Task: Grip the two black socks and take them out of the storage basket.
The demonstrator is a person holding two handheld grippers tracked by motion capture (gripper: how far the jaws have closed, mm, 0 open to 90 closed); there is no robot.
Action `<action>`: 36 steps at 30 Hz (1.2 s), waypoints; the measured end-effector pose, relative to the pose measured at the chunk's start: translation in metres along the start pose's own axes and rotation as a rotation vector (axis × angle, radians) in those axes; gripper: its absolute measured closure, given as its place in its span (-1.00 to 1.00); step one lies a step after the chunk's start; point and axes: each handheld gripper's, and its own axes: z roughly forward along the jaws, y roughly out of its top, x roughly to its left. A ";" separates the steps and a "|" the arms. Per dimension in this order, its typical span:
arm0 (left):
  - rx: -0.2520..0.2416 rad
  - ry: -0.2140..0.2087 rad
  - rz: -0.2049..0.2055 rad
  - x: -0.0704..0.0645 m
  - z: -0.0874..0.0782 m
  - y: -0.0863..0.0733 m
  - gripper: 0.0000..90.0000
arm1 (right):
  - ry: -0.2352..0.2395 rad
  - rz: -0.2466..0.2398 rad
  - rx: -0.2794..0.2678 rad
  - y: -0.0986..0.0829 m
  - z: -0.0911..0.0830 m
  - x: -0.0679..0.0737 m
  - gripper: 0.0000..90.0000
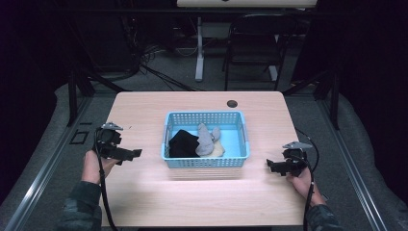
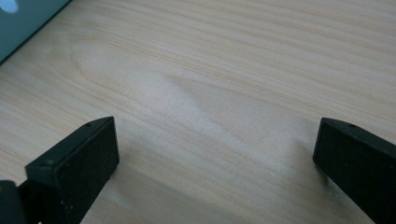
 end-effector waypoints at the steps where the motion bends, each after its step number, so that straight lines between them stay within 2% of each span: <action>1: 0.000 -0.001 0.007 -0.002 -0.001 0.002 -1.00 | 0.001 0.000 0.000 0.000 0.000 0.000 -1.00; 10: 0.028 -0.013 0.050 -0.017 -0.006 0.025 -1.00 | 0.001 -0.001 0.000 0.000 0.000 0.000 -1.00; 18: 0.067 -0.042 0.118 -0.035 0.002 0.045 -0.94 | 0.002 -0.001 0.000 0.000 0.000 0.000 -1.00; 20: 0.072 -0.064 0.128 -0.040 0.005 0.050 -0.93 | 0.002 -0.001 0.000 0.000 0.000 0.000 -1.00; 22: 0.083 -0.067 0.146 -0.046 0.010 0.055 -0.90 | 0.002 -0.001 0.000 0.000 0.000 0.000 -1.00; 28: 0.140 -0.095 0.200 -0.060 0.025 0.067 -0.80 | 0.002 -0.001 -0.001 0.000 0.000 0.000 -1.00; 36: 0.200 -0.119 0.227 -0.071 0.049 0.079 -0.63 | 0.002 -0.002 0.000 0.000 0.000 0.000 -1.00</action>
